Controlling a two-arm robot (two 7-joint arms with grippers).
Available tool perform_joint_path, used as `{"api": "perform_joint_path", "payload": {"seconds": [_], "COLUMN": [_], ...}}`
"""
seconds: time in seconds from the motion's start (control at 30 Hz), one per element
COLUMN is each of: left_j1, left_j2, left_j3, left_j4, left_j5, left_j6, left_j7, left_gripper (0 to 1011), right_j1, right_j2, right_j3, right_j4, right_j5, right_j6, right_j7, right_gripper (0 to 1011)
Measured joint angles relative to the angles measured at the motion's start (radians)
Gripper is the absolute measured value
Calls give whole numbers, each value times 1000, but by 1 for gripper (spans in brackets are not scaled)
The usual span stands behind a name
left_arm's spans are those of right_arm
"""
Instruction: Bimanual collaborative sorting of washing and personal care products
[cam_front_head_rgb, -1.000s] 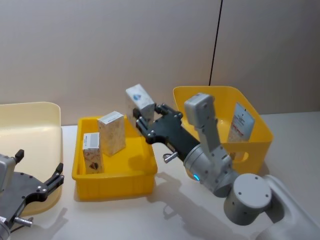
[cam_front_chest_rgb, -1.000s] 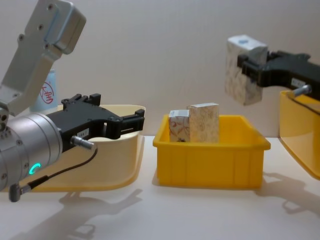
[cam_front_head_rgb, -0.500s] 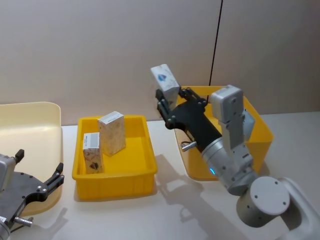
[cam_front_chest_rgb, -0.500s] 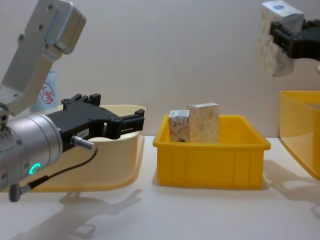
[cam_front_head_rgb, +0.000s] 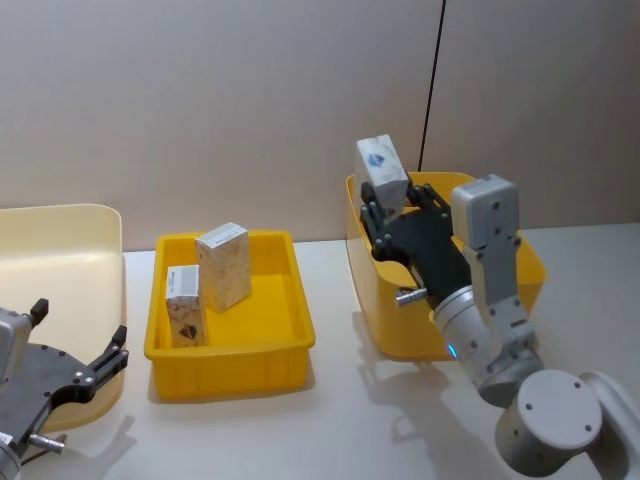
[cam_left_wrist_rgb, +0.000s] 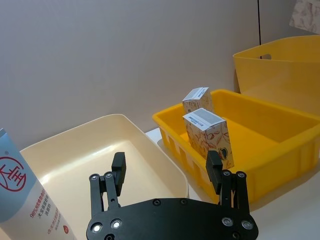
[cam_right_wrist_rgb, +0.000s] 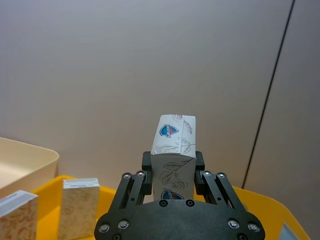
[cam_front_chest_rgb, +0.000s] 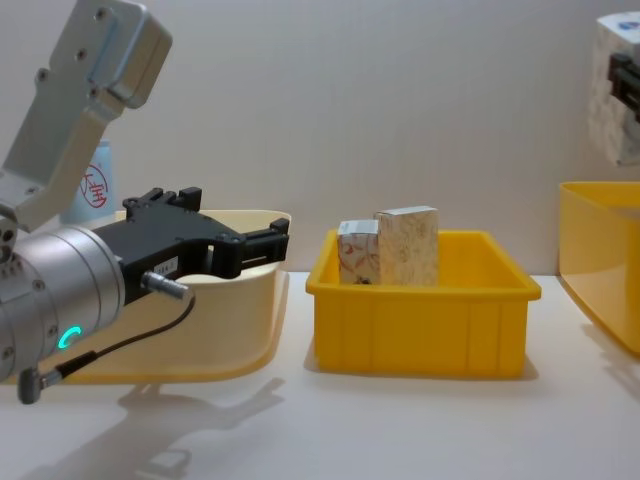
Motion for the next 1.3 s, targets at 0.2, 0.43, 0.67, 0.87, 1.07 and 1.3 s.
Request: {"api": "perform_joint_path", "payload": {"seconds": [0.2, 0.43, 0.67, 0.87, 1.07, 1.3], "left_j1": [0, 0, 0, 0, 0, 0], "left_j2": [0, 0, 0, 0, 0, 0], "left_j3": [0, 0, 0, 0, 0, 0], "left_j4": [0, 0, 0, 0, 0, 0], "left_j5": [0, 0, 0, 0, 0, 0], "left_j6": [0, 0, 0, 0, 0, 0], "left_j7": [0, 0, 0, 0, 0, 0], "left_gripper": [1000, 1000, 1000, 999, 1000, 1000], "right_j1": [-27, -45, -56, -58, -52, -37], "right_j2": [-11, -22, -35, -46, -61, -77], "right_j3": [21, 38, 56, 66, 77, 84], "right_j4": [-25, -36, -37, -31, -17, 7], "right_j5": [-35, -60, -81, -86, -83, -73], "right_j6": [53, 88, 121, 160, 210, 253], "right_j7": [-54, -94, -127, -137, -138, -133], "right_gripper": [448, 448, 448, 448, 448, 448]}}
